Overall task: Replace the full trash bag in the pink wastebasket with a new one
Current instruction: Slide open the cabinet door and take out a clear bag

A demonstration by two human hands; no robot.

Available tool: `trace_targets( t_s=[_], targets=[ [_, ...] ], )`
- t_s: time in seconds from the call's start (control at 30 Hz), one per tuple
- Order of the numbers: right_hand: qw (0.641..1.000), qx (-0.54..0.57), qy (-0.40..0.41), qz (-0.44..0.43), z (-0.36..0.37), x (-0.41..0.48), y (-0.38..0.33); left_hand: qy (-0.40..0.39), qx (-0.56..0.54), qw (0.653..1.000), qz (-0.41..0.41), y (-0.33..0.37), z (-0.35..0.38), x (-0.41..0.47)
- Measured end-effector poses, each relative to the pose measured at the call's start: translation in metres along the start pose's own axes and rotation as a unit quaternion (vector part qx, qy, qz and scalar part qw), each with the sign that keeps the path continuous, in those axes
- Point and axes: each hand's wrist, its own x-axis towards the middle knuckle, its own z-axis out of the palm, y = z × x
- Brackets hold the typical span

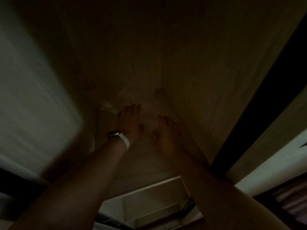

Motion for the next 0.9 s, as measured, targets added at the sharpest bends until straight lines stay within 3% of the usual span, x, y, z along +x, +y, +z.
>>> trace_targets(
  t_s=[0.13, 0.2, 0.27, 0.37, 0.53, 0.8, 0.9],
  targets=[
    [0.999, 0.024, 0.039, 0.014, 0.014, 0.016, 0.000, 0.088, -0.063, 0.994, 0.025, 0.006, 0.004, 0.015],
    [0.997, 0.043, 0.055, 0.011, 0.022, 0.020, 0.004, 0.074, -0.040, 0.996, 0.019, 0.007, 0.003, 0.023],
    [1.000, 0.026, 0.007, 0.010, 0.018, 0.015, 0.002, 0.027, 0.027, 0.999, 0.007, 0.003, 0.003, 0.032],
    [1.000, 0.015, -0.004, -0.019, 0.020, 0.008, 0.005, -0.017, 0.092, 0.995, 0.019, -0.005, 0.004, 0.036],
    [0.998, 0.045, -0.049, -0.023, 0.018, -0.007, 0.009, 0.009, 0.022, 1.000, -0.009, 0.003, 0.002, 0.014],
    [0.983, 0.140, -0.107, -0.042, -0.005, -0.071, 0.019, -0.082, -0.002, 0.994, -0.069, 0.010, -0.022, -0.060],
    [0.980, 0.133, -0.134, -0.066, -0.013, -0.098, 0.027, -0.044, 0.011, 0.999, -0.011, 0.016, -0.019, -0.096]
  ],
)
